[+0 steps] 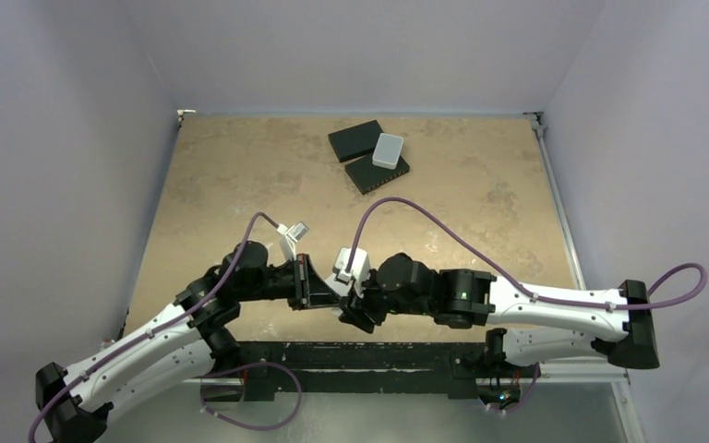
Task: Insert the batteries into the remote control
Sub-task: Adjust the battery cover.
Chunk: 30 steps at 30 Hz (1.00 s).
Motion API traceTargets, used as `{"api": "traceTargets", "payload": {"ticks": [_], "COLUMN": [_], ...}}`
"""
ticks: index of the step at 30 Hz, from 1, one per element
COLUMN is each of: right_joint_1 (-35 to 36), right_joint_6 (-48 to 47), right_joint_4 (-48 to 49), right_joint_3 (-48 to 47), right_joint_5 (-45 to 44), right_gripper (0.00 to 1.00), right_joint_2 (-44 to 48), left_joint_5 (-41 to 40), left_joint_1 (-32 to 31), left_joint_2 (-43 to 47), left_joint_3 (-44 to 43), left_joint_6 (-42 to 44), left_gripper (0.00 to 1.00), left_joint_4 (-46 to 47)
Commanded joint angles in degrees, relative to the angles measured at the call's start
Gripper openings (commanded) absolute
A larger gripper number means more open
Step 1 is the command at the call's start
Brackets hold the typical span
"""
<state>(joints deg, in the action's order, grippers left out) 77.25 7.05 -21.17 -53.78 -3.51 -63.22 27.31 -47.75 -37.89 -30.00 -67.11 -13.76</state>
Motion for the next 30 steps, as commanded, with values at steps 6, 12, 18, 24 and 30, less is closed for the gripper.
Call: {"api": "traceTargets", "payload": {"ticks": [6, 12, 18, 24, 30], "right_joint_1": [0.0, 0.0, 0.0, 0.03, 0.0], "right_joint_6": [-0.43, -1.22, 0.51, 0.89, -3.86], "right_joint_4": [4.12, 5.13, 7.2, 9.76, 11.32], "right_joint_3": [1.31, 2.54, 5.47, 9.06, 10.48], "right_joint_5": [0.47, 1.16, -2.43, -0.27, 3.41], "right_gripper": [0.69, 0.99, 0.99, 0.99, 0.99], "right_joint_2": [5.15, 7.63, 12.41, 18.26, 19.45], "left_joint_5": [3.08, 3.93, 3.75, 2.57, 1.09], "left_joint_1": [-0.13, -0.15, -0.1, -0.14, -0.15], "left_joint_2": [5.24, 6.54, 7.18, 8.27, 11.02], "left_joint_3": [4.1, 5.21, 5.73, 6.97, 10.1], "left_joint_6": [-6.49, -8.44, -9.29, -10.99, -15.28], "left_gripper": [0.0, 0.0, 0.0, 0.0, 0.0], "left_joint_4": [10.98, 15.55, 16.98, 19.56, 23.84]}}
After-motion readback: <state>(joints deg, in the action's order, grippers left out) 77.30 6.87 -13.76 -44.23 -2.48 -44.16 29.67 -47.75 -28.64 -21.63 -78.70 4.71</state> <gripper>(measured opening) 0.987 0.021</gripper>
